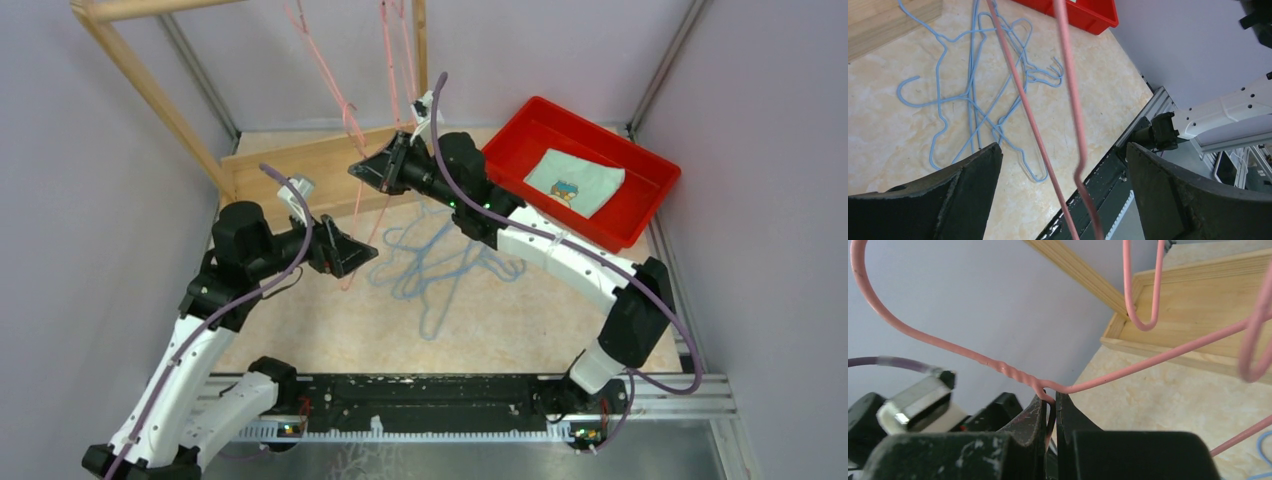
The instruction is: Organize the hangers
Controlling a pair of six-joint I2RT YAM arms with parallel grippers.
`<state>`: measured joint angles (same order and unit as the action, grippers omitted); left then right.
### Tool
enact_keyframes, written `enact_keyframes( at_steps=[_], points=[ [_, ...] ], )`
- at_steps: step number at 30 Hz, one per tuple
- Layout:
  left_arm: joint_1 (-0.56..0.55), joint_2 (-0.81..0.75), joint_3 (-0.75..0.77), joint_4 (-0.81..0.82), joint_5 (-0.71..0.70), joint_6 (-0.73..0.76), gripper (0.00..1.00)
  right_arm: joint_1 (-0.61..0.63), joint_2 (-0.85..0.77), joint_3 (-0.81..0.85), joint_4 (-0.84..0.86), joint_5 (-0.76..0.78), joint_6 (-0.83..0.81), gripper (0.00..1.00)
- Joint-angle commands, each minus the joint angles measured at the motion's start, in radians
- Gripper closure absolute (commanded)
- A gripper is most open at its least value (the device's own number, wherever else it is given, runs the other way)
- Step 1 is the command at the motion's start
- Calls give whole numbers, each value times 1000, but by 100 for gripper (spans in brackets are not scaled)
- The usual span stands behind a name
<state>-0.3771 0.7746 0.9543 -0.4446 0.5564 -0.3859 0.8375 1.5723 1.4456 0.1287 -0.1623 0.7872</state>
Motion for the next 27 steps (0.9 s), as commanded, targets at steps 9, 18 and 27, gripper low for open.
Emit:
enact_keyframes(
  at_steps=[9,18,27],
  points=[
    [-8,57,-1,-69,-36,86,71,20,-93,25,47,-39,56,100],
    [-9,118,120,-289,-75,270,100,2,-285,-136,-166,105,-35,61],
    [-10,86,203,-363,-17,450,100,-38,-516,-240,-302,361,-180,26]
  ],
)
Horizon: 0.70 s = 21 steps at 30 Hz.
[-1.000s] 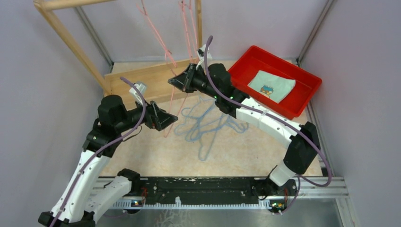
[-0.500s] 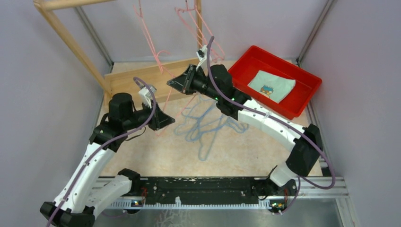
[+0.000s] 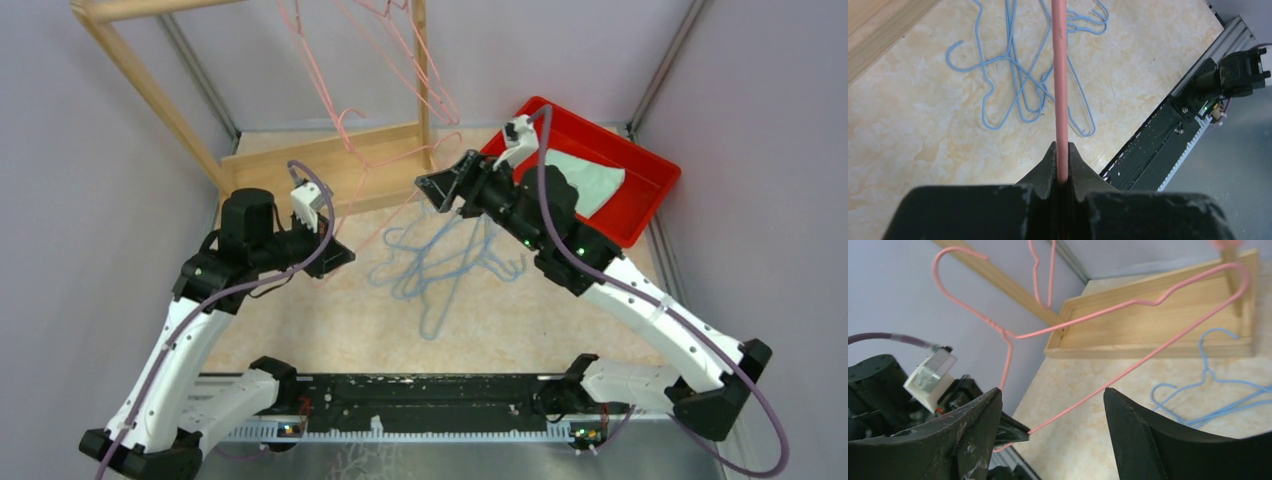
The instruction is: Organize the hangers
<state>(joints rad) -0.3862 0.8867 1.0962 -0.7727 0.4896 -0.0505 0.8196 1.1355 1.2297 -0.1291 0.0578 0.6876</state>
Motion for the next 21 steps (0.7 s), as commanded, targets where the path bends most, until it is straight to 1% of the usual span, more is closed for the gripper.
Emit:
enact_keyframes(
  at_steps=[1,6,11,12,15,18,21],
  points=[
    [-1,-30,69,-34,59,125,100,-26,-91,-31,-50,163,-87,26],
    [-1,-50,103,-35,70,147,100,-46,-127,-65,-61,225,-104,25],
    [-1,-78,154,-10,83,112,100,-50,-133,-84,-55,266,-129,25],
    [-2,-83,168,21,75,102,100,-52,-132,-86,-52,267,-135,26],
    [-1,-97,203,66,12,69,100,-55,-119,-87,-43,266,-145,26],
    [-1,-119,225,141,-73,34,100,-59,-106,-87,-38,267,-149,26],
    [-1,-131,250,177,-172,12,100,-60,-98,-88,-32,262,-152,26]
  ],
)
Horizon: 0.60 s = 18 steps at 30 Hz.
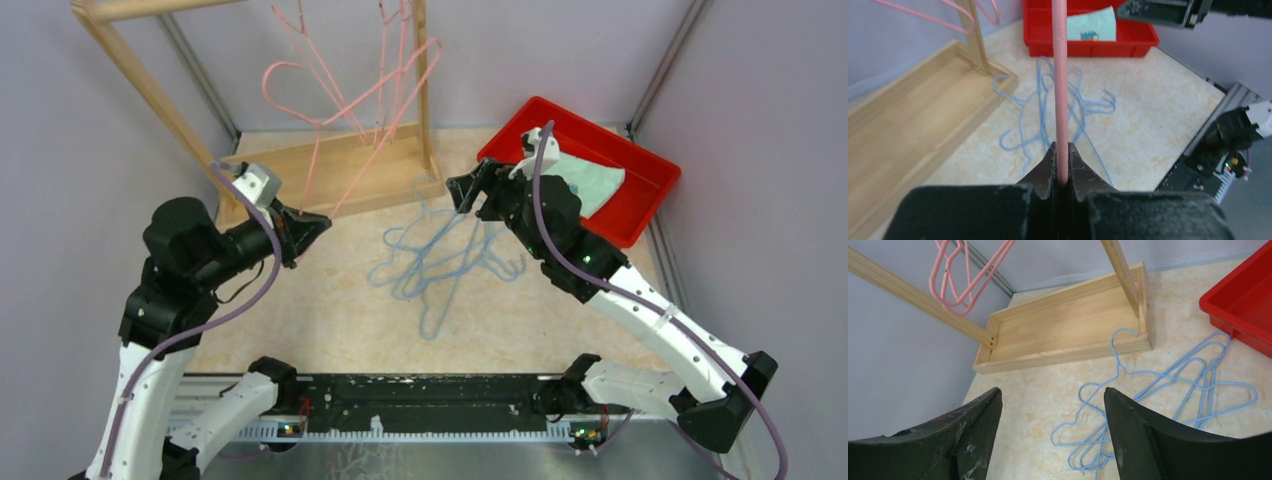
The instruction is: Organize the hangers
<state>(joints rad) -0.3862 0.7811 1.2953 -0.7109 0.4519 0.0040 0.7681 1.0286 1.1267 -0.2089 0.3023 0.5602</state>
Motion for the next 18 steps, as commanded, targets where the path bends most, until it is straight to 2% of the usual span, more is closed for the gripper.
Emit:
enact_keyframes(
  at_steps=[1,5,11,14,18],
  points=[
    [0,-32,57,122,-174,-48,100,-8,11,15,49,17,-25,26],
    [0,-42,79,79,-430,-64,100,-9,14,12,49,15,-26,26],
    [0,-59,44,-5,-715,-124,100,-11,22,15,48,7,-35,26],
    [-1,-51,38,-18,-819,-163,100,-14,26,21,45,4,-39,26],
    [0,-15,41,-42,-878,-181,100,-19,24,25,44,4,-45,26]
  ],
)
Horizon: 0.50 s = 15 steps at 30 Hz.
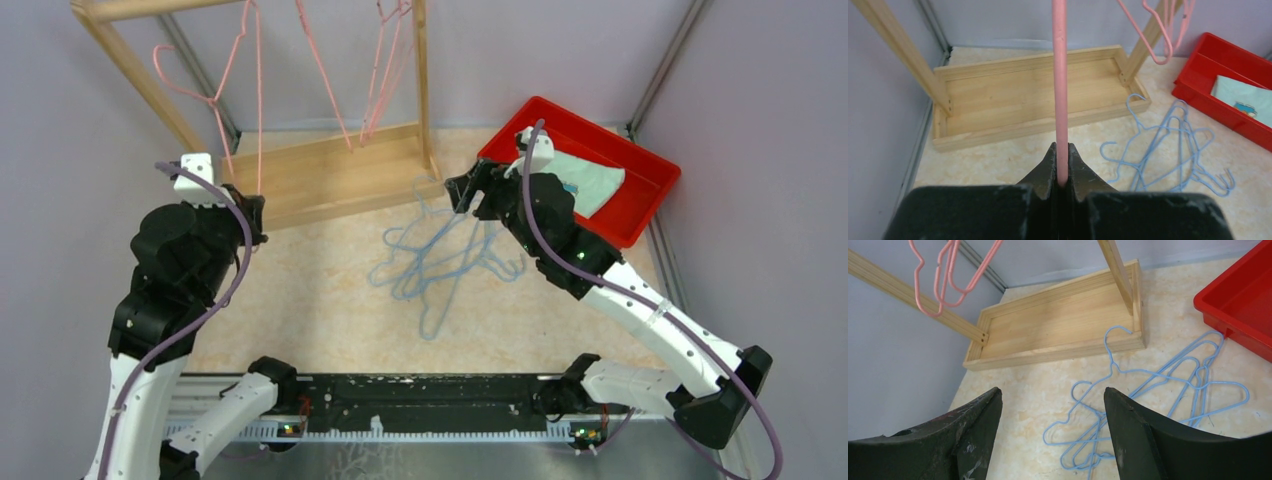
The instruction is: Organize the hangers
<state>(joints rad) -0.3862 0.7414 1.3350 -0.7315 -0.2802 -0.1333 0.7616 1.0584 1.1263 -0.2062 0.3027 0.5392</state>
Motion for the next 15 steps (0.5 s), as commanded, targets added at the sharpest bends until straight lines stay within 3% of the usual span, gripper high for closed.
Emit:
enact_keyframes(
  at_steps=[1,9,15],
  points=[
    [-2,35,-1,-25,-151,-45,100,-14,-5,27,41,4,-26,26],
    [0,173,6,20,-158,-37,100,-33,-4,41,40,8,-34,25],
    [1,356,143,102,-200,30,100,-53,1,55,45,7,-43,25]
  ],
)
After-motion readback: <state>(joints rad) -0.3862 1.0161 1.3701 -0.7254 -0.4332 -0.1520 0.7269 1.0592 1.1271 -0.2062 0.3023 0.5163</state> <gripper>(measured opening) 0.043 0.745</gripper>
